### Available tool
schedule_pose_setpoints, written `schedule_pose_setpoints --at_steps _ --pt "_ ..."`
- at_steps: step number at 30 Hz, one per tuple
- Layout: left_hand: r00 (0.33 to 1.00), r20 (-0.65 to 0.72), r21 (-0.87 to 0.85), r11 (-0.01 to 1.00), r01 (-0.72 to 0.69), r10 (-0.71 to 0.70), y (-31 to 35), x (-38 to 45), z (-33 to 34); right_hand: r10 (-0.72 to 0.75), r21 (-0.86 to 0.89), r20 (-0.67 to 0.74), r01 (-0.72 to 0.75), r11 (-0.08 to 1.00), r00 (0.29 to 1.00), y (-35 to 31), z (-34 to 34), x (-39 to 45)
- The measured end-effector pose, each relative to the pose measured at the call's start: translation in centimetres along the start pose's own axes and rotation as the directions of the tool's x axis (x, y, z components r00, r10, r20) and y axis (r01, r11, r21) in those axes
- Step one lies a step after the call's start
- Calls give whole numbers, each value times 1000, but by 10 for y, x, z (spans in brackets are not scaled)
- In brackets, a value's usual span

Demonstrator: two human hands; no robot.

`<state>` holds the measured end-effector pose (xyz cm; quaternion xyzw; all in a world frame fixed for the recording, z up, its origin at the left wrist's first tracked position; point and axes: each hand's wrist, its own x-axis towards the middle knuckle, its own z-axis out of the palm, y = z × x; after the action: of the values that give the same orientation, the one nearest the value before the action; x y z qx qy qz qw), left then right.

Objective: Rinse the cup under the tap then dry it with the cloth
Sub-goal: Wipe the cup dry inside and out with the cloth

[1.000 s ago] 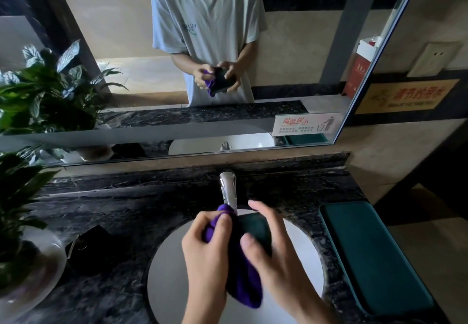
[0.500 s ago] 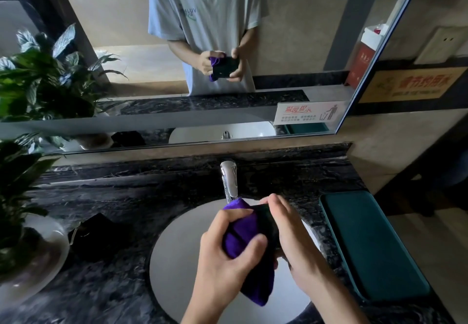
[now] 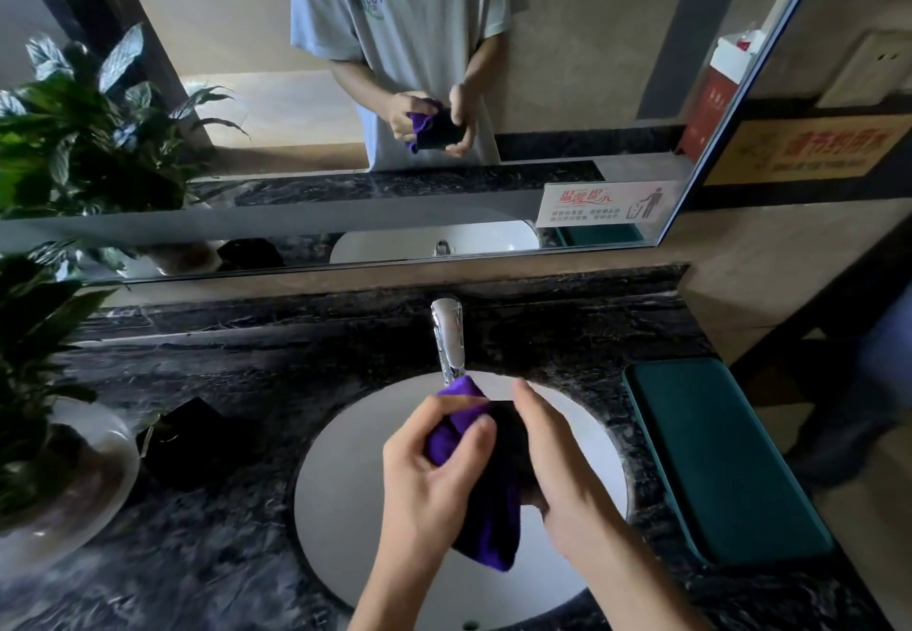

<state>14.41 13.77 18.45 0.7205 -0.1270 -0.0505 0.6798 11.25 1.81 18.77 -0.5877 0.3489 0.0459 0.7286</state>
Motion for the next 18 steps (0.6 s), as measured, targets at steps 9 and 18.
schedule_pose_setpoints --at_steps 9,18 --pt "989 -48 -115 984 135 -141 6 7 -1 -698 -300 -52 655 693 714 21 2 0" --pt "998 -16 -28 998 56 -56 8 7 -1 -414 -157 86 422 893 906 5 -8 0"
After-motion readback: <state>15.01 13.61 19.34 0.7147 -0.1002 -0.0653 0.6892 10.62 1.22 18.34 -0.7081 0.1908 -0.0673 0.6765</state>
